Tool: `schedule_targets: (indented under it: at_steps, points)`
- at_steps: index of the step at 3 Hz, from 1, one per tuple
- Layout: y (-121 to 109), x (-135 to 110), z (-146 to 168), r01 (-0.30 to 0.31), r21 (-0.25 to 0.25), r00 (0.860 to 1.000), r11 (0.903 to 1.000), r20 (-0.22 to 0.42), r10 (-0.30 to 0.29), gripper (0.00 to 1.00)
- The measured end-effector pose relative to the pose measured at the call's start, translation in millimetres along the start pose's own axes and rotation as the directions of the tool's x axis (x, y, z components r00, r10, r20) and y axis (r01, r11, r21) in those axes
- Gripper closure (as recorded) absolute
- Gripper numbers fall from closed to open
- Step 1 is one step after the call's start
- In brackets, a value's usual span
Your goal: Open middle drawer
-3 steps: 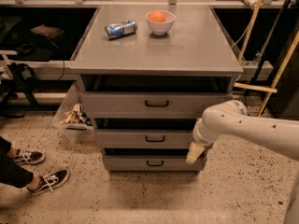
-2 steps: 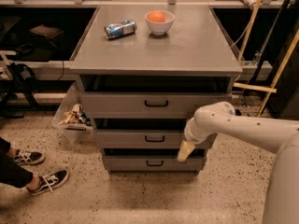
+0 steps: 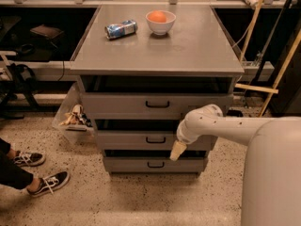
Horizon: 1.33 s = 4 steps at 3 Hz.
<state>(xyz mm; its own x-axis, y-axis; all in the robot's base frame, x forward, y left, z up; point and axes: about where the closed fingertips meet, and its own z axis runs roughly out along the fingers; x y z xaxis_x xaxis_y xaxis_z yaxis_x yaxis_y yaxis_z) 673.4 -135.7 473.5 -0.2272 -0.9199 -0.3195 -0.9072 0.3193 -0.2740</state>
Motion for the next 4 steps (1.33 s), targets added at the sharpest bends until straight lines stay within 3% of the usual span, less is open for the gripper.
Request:
schedule_targets:
  at_steps: [2,3,4]
  points:
    - [7.7,15.5,87.6,-0.107,-0.060,0.993,0.9924,-0.060,0.104,0.00]
    - [7.6,15.3,87.2,-0.107,-0.060,0.993,0.9924,-0.060,0.104,0.00]
    - [7.6,15.3,87.2,-0.107,-0.060,0.993,0.9924,-0.060,0.104,0.19]
